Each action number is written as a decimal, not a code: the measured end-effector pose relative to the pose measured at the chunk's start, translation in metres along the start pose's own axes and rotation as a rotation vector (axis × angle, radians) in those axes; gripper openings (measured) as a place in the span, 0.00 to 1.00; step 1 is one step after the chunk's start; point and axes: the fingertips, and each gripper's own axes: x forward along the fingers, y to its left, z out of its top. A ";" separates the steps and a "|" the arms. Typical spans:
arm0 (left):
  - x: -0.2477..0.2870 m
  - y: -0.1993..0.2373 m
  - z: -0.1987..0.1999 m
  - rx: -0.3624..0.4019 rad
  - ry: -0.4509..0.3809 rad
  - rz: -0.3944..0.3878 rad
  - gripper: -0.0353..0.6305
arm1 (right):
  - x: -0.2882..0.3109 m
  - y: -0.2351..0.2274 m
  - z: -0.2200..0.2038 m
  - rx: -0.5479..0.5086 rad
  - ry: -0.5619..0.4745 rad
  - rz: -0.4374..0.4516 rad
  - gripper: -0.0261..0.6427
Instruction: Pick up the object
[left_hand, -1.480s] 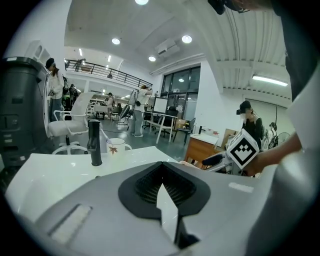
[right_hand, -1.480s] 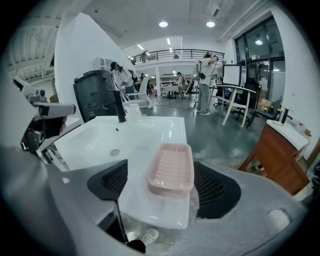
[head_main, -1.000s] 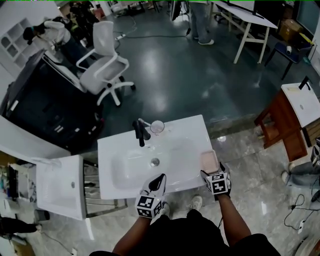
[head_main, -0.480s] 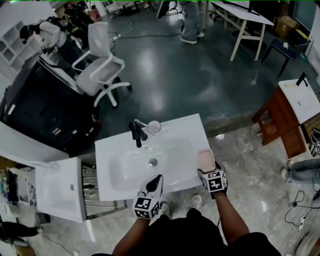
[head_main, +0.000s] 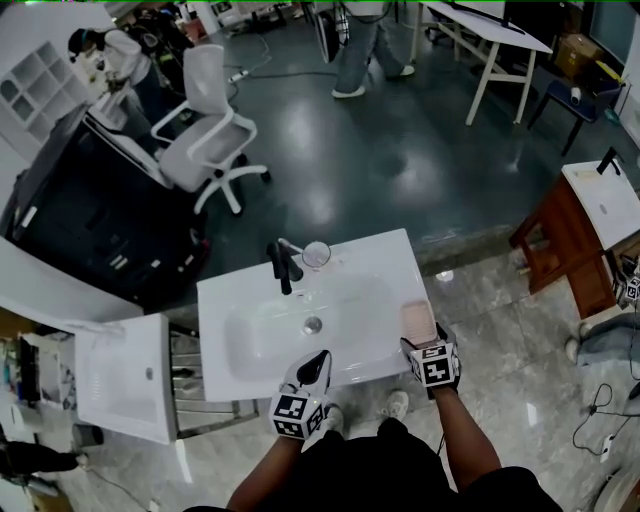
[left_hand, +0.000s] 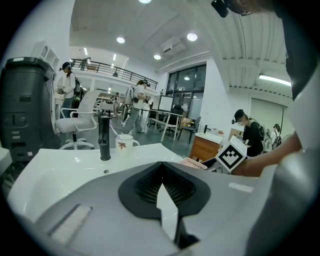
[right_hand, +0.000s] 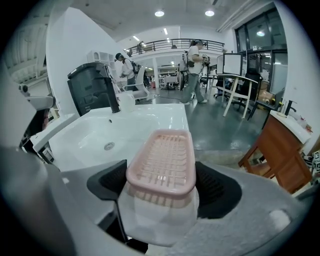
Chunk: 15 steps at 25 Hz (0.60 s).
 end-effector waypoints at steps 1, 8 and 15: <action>0.000 0.000 0.000 0.001 0.000 0.000 0.08 | -0.002 0.001 0.003 -0.001 -0.010 0.001 0.67; -0.001 0.002 0.002 0.003 -0.008 -0.007 0.08 | -0.022 0.012 0.036 -0.030 -0.090 0.009 0.67; -0.006 0.006 0.007 0.004 -0.023 -0.015 0.08 | -0.057 0.029 0.088 -0.072 -0.213 0.008 0.67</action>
